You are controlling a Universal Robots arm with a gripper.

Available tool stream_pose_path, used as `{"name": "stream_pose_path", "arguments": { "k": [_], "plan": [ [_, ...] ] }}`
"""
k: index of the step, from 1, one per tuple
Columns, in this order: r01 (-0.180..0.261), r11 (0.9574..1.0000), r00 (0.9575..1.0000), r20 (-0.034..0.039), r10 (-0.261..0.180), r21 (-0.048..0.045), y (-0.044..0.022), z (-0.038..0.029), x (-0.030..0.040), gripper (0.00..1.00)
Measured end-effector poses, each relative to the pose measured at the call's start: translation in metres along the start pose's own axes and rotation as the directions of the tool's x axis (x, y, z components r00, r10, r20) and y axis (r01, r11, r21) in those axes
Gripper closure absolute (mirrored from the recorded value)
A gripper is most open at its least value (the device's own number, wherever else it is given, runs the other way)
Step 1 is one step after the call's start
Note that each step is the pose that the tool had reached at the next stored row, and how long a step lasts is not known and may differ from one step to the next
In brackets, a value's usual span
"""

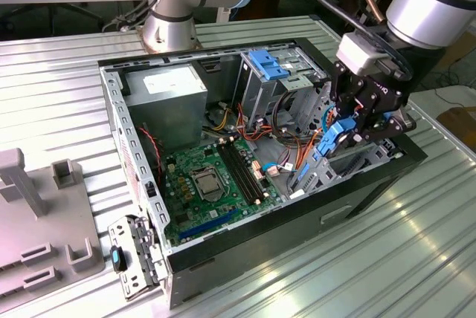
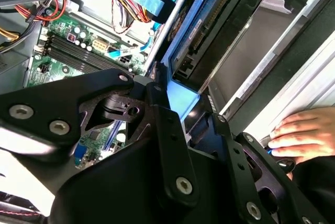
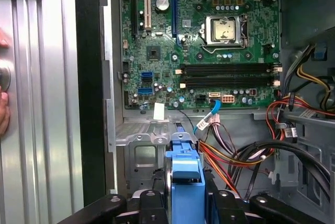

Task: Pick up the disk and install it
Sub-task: 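Insert the disk into the insertion slot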

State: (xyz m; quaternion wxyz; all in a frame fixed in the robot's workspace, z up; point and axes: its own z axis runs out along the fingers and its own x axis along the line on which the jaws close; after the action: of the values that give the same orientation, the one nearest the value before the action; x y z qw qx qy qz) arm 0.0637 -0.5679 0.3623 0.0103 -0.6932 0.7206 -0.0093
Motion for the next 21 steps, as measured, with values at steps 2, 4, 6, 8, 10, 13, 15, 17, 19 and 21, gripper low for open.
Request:
{"name": "stream_pose_path", "arguments": {
  "k": [2, 4, 6, 8, 10, 13, 15, 17, 19, 21],
  "plan": [
    [0.000, 1.0000, 1.0000, 0.0001, 0.000, 0.0000, 0.0000, 0.0028, 0.0000, 0.63],
    [0.000, 1.0000, 1.0000, -0.0002, 0.000, 0.0000, 0.0000, 0.0044, 0.0000, 0.63],
    [0.000, 1.0000, 1.0000, 0.0000, 0.000, 0.0000, 0.0000, 0.0046, 0.0000, 0.63],
    [0.000, 1.0000, 1.0000, 0.0000, 0.000, 0.0000, 0.0000, 0.0047, 0.0000, 0.63],
    [0.000, 1.0000, 1.0000, 0.0002, 0.000, 0.0003, 0.0000, 0.0048, 0.0000, 0.63],
    [0.000, 1.0000, 1.0000, 0.0001, 0.000, 0.0000, 0.0000, 0.0048, 0.0000, 0.56],
    [0.000, 1.0000, 1.0000, -0.0001, 0.000, 0.0000, 0.0000, 0.0048, 0.0000, 0.56],
    [0.000, 1.0000, 1.0000, -0.0001, 0.000, 0.0000, 0.0000, 0.0048, 0.0000, 0.56],
    [0.000, 1.0000, 1.0000, -0.0001, 0.000, 0.0000, 0.0000, 0.0049, 0.0000, 0.57],
    [0.000, 1.0000, 1.0000, 0.0000, 0.000, 0.0000, 0.0000, 0.0049, 0.0000, 0.70]
  ]
}}
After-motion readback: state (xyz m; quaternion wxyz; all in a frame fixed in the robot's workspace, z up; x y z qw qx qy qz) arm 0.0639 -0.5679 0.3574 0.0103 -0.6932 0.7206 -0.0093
